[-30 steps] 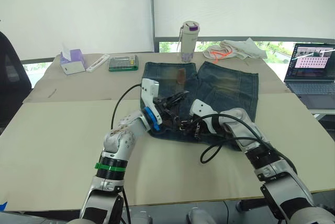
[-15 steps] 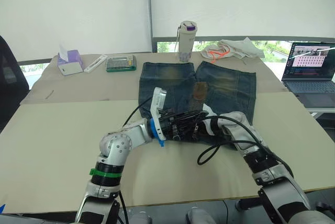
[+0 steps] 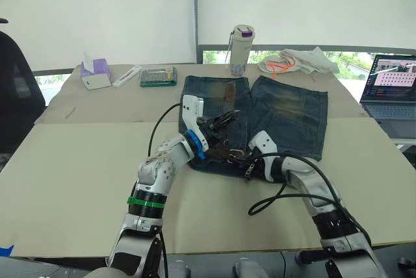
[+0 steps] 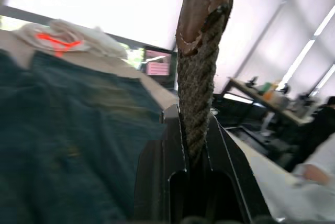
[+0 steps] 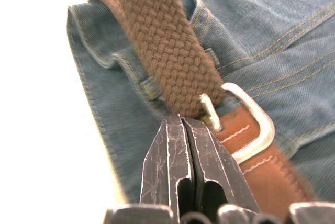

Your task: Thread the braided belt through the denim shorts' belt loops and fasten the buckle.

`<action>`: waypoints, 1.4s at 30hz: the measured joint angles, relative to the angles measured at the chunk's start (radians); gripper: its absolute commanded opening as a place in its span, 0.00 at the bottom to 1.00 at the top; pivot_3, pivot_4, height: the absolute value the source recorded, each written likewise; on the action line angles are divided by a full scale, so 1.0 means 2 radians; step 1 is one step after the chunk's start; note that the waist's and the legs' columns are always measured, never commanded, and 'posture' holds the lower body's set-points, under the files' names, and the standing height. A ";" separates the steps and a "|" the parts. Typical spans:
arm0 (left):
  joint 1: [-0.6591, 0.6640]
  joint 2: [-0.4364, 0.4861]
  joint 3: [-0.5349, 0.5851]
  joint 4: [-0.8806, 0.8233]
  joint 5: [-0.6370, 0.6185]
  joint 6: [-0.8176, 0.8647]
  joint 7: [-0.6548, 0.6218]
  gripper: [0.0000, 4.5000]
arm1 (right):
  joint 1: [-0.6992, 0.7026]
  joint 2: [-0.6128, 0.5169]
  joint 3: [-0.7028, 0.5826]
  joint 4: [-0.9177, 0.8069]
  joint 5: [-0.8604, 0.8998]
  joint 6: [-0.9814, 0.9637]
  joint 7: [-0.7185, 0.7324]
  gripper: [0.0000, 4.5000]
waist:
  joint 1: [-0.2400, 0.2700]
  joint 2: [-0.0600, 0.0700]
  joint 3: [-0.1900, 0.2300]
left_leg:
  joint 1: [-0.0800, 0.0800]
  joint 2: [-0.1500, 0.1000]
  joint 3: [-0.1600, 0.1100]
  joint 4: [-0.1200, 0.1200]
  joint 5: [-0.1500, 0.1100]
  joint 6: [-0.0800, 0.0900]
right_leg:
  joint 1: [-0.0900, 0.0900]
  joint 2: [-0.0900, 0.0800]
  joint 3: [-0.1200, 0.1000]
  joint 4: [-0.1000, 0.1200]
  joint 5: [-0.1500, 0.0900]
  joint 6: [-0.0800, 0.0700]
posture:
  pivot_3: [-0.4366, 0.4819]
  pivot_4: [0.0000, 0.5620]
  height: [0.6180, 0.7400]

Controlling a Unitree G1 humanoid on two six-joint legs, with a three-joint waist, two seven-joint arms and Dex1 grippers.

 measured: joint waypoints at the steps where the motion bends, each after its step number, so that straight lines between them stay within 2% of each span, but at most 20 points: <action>1: 0.000 0.000 -0.002 0.004 0.007 -0.007 0.000 0.00 | 0.006 0.000 -0.009 -0.009 0.008 0.001 -0.004 0.01 | 0.000 0.000 0.001 | 0.000 0.000 0.000 0.000 0.000 0.000 | 0.000 0.000 0.000 0.000 0.000 0.000 | 0.48 0.27 1.00; 3: -0.001 0.000 -0.008 0.013 0.024 -0.025 -0.002 0.00 | 0.015 0.000 -0.036 -0.031 0.027 0.001 -0.012 0.01 | 0.001 0.001 0.002 | 0.000 0.000 0.000 0.000 0.000 0.000 | 0.000 0.000 0.000 0.000 0.000 0.000 | 0.48 0.27 1.00; 4: -0.001 -0.002 -0.013 0.017 0.037 -0.037 0.000 0.00 | 0.017 0.000 -0.053 -0.045 0.040 0.001 -0.021 0.07 | 0.001 0.001 0.002 | 0.000 0.000 0.000 0.000 0.000 0.000 | 0.000 0.000 0.000 0.000 0.000 0.000 | 0.48 0.27 1.00; 8: -0.003 -0.007 -0.038 0.045 0.099 -0.090 0.019 0.00 | 0.018 0.005 -0.118 -0.107 0.096 0.029 -0.059 0.35 | 0.002 0.001 0.003 | 0.000 0.000 0.000 0.000 0.000 0.000 | 0.000 0.000 0.000 0.000 0.000 0.000 | 0.48 0.27 1.00; 12: -0.002 -0.008 -0.070 0.069 0.168 -0.158 0.041 0.00 | 0.006 0.043 -0.161 -0.156 0.146 0.090 -0.145 0.65 | 0.000 0.002 0.003 | 0.000 0.000 0.000 0.000 0.000 0.000 | 0.000 0.000 0.000 0.000 0.000 0.000 | 0.48 0.27 1.00; 20: -0.005 -0.012 -0.119 0.124 0.296 -0.248 0.119 0.00 | -0.055 0.128 -0.179 -0.192 0.246 0.215 -0.287 0.65 | 0.000 0.003 0.004 | 0.000 0.000 0.000 0.000 0.000 0.000 | 0.000 0.000 0.000 0.001 0.000 0.000 | 0.48 0.27 1.00; 25: -0.005 -0.015 -0.122 0.130 0.323 -0.269 0.144 0.00 | -0.066 0.140 -0.178 -0.182 0.259 0.236 -0.335 0.65 | 0.003 0.003 0.004 | -0.001 0.000 0.000 0.000 0.000 0.000 | 0.000 0.000 0.000 0.000 0.000 0.000 | 0.48 0.27 1.00; 30: -0.005 -0.017 -0.123 0.130 0.326 -0.284 0.138 0.00 | -0.066 0.140 -0.178 -0.168 0.261 0.238 -0.356 0.65 | 0.000 0.003 0.004 | -0.001 0.000 0.000 0.000 0.000 0.000 | 0.000 0.000 0.000 0.001 0.000 0.000 | 0.48 0.27 1.00; 34: 0.003 -0.018 -0.123 0.128 0.322 -0.285 0.121 0.00 | -0.070 0.145 -0.181 -0.157 0.274 0.238 -0.369 0.40 | -0.002 0.004 0.004 | 0.000 0.000 0.000 0.000 0.000 0.000 | 0.000 0.000 0.000 0.001 0.000 0.000 | 0.48 0.27 1.00; 39: 0.008 -0.019 -0.124 0.127 0.309 -0.284 0.100 0.00 | -0.078 0.147 -0.181 -0.152 0.287 0.238 -0.378 0.01 | -0.002 0.004 0.005 | 0.000 0.000 0.000 0.000 0.000 0.000 | 0.000 0.000 0.000 0.001 0.000 0.000 | 0.48 0.27 1.00; 41: 0.009 -0.019 -0.121 0.127 0.305 -0.284 0.096 0.00 | -0.078 0.145 -0.180 -0.152 0.290 0.238 -0.379 0.01 | -0.002 0.004 0.005 | -0.001 0.000 0.000 0.000 0.000 0.000 | 0.000 0.000 0.000 0.001 0.000 0.000 | 0.48 0.27 1.00; 42: 0.011 -0.020 -0.119 0.125 0.302 -0.284 0.092 0.08 | -0.078 0.144 -0.180 -0.151 0.293 0.238 -0.380 0.00 | -0.002 0.004 0.005 | -0.001 0.000 0.000 0.000 0.000 0.000 | 0.000 0.000 0.000 0.001 0.000 0.001 | 0.48 0.27 1.00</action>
